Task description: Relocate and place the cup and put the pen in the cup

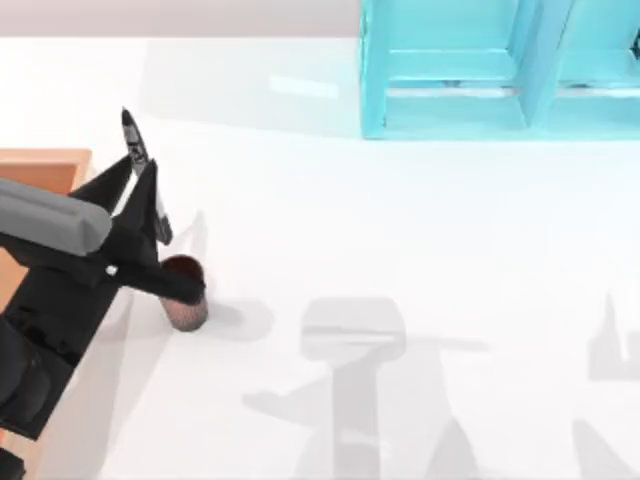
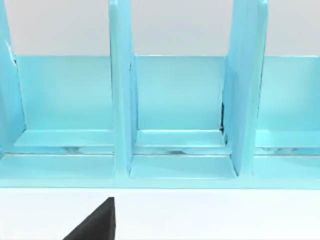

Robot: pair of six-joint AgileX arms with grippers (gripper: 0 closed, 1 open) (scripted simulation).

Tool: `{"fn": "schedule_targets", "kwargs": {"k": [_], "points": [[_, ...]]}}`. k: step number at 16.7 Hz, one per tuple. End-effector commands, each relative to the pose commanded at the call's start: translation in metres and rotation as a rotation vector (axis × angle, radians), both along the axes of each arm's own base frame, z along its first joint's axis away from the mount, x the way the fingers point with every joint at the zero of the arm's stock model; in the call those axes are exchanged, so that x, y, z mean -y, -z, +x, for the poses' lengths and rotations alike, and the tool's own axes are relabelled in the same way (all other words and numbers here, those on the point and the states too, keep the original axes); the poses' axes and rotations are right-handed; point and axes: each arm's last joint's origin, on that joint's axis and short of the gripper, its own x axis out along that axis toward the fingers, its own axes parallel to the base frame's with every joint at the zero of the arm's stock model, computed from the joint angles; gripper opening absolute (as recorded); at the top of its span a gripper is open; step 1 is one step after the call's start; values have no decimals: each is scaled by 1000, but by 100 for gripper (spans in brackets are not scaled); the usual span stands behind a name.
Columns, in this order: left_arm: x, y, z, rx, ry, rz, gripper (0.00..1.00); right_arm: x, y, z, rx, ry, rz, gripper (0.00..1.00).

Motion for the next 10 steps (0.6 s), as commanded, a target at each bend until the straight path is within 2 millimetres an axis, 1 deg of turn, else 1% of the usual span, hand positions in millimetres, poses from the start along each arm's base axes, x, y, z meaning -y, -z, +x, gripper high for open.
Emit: {"fn": "schedule_targets", "kwargs": {"k": [8,9,10], "points": [[0,0,0,0,0,0,98,0,0,0,0,0,0,100],[0,0,0,0,0,0,100,0,0,0,0,0,0,100],[0,0,0,0,0,0,100,0,0,0,0,0,0,100]]}}
